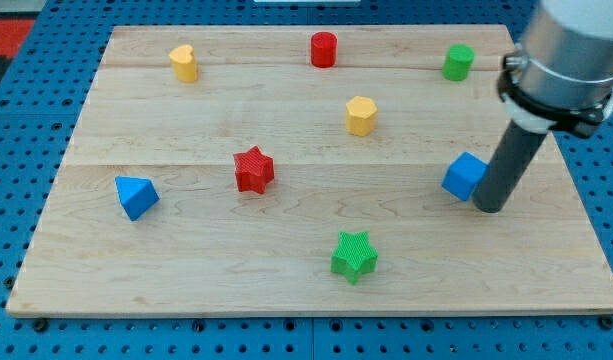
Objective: Push the green star to the bottom of the blue cube
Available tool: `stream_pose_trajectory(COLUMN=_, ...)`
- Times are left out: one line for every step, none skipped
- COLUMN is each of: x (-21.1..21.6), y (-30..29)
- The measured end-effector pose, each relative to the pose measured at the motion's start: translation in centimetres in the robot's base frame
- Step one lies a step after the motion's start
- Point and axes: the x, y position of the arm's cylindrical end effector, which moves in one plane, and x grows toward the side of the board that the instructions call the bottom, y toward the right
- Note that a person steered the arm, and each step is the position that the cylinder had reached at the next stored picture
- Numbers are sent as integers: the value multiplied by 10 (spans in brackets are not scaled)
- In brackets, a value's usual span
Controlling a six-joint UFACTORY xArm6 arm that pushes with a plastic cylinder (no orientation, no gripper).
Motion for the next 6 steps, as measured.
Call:
stream_pose_trajectory(x=75, y=5)
stream_pose_trajectory(x=107, y=2)
stream_pose_trajectory(x=108, y=-101)
stream_pose_trajectory(x=95, y=-185)
stream_pose_trajectory(x=37, y=-172)
stream_pose_trajectory(x=5, y=-98)
